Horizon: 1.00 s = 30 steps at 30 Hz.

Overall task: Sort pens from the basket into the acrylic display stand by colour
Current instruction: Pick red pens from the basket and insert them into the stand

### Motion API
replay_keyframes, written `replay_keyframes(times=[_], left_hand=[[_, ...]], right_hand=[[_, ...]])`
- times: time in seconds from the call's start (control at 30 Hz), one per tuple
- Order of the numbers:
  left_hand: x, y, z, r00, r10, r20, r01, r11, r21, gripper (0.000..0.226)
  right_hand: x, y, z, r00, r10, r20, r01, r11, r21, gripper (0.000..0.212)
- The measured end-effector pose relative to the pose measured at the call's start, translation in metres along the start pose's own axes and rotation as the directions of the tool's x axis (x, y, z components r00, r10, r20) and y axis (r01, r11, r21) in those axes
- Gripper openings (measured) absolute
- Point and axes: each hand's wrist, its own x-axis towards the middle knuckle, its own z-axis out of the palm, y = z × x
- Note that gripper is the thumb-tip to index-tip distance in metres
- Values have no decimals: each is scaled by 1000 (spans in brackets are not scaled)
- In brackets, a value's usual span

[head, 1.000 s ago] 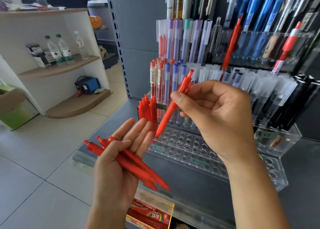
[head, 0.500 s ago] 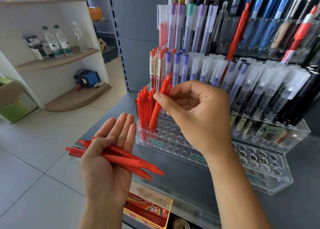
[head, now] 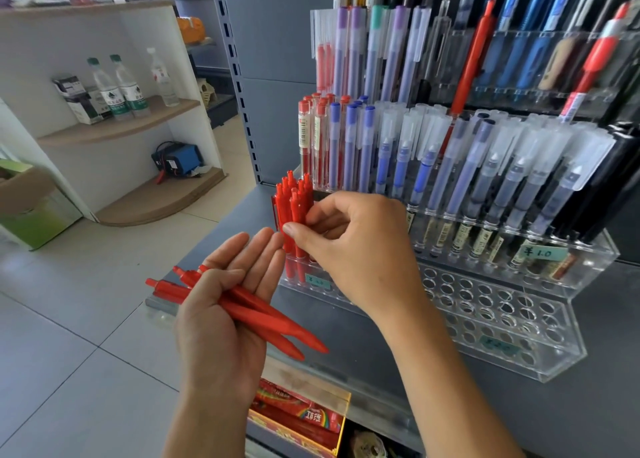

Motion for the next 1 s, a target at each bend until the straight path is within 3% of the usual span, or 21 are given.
replay_keyframes(times=[0.23,0.5,0.7,0.87,1.0], left_hand=[[-3,8,4,999,-34,-35,35,999,14,35],[-4,14,-2,999,-16,-40,17,1000,15,35],[-6,19,-7,996,5,93,-7,1000,20,42],[-15,16,-4,963,-76,260,66,997,49,43],[-18,13,-3,945,-88,315,58,993,102,41]], right_hand=[[-7,-8,-12,992,42,119,-39,999,-28,16],[-15,-14,-15,999,5,50,-3,999,-34,9],[-25,-27,-14,935,9,355,-12,1000,4,11],[-30,-33,-12,889,14,457,-15,1000,-1,24],[-32,-32,-8,885,47,463,-65,998,22,21]])
